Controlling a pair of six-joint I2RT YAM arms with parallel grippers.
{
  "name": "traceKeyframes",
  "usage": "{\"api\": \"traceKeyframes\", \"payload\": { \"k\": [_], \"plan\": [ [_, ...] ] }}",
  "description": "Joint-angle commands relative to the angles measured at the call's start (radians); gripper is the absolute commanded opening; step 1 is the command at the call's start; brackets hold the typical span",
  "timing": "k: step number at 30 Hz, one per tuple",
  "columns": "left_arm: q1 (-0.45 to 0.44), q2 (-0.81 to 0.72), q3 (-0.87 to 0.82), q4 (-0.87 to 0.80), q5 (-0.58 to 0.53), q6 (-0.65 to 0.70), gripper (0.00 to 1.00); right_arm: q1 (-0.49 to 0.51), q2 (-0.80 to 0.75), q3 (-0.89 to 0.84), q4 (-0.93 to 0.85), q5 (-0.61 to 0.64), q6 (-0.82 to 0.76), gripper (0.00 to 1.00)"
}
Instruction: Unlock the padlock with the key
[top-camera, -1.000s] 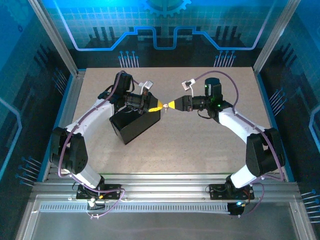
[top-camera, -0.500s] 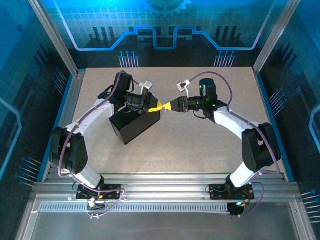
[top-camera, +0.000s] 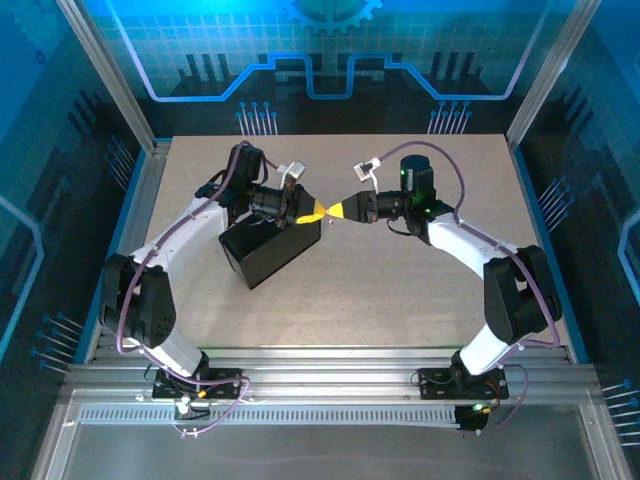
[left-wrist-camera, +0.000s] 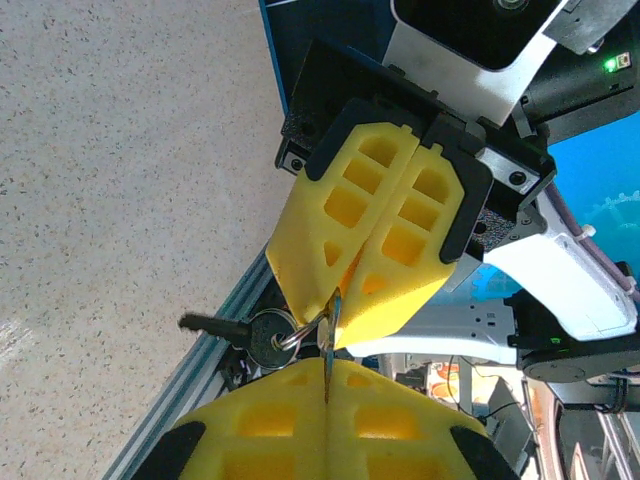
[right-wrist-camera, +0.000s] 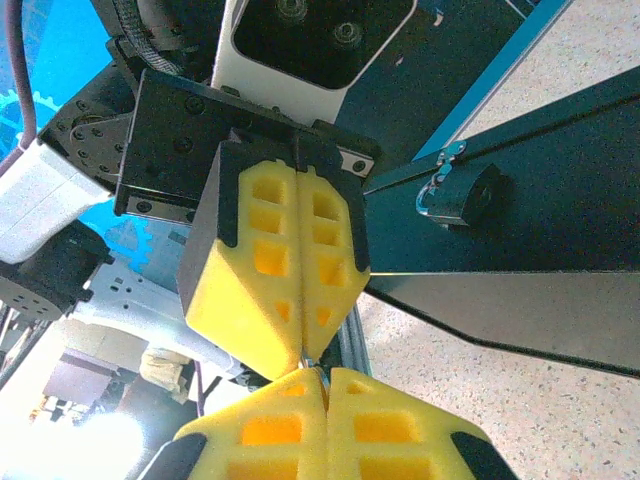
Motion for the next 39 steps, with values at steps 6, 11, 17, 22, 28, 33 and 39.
{"api": "traceKeyframes", "payload": {
  "k": [6, 11, 17, 22, 28, 33, 39],
  "plan": [
    [0.074, -0.015, 0.101, -0.231, -0.090, 0.227, 0.43, -0.012, 0.015, -0.043, 0.069, 0.035, 0.067, 0.00],
    [0.092, -0.019, 0.255, -0.550, -0.470, 0.634, 0.47, -0.024, -0.011, -0.033, -0.101, 0.092, 0.018, 0.00],
    [0.093, -0.069, 0.248, -0.509, -0.647, 0.991, 0.53, -0.021, -0.023, -0.005, -0.183, 0.106, -0.013, 0.00],
    [0.093, -0.153, 0.133, -0.468, -0.667, 1.231, 0.58, -0.017, -0.015, 0.031, -0.240, 0.107, -0.043, 0.00],
    [0.090, -0.171, 0.052, -0.444, -0.658, 1.327, 0.59, -0.017, 0.019, 0.062, -0.243, 0.099, -0.054, 0.00],
    [0.090, -0.118, 0.051, -0.417, -0.657, 1.340, 0.57, -0.012, 0.051, 0.071, -0.200, 0.094, -0.029, 0.00],
    [0.090, -0.053, 0.078, -0.399, -0.663, 1.362, 0.52, -0.004, 0.074, 0.076, -0.182, 0.089, -0.023, 0.00]
  ]
}}
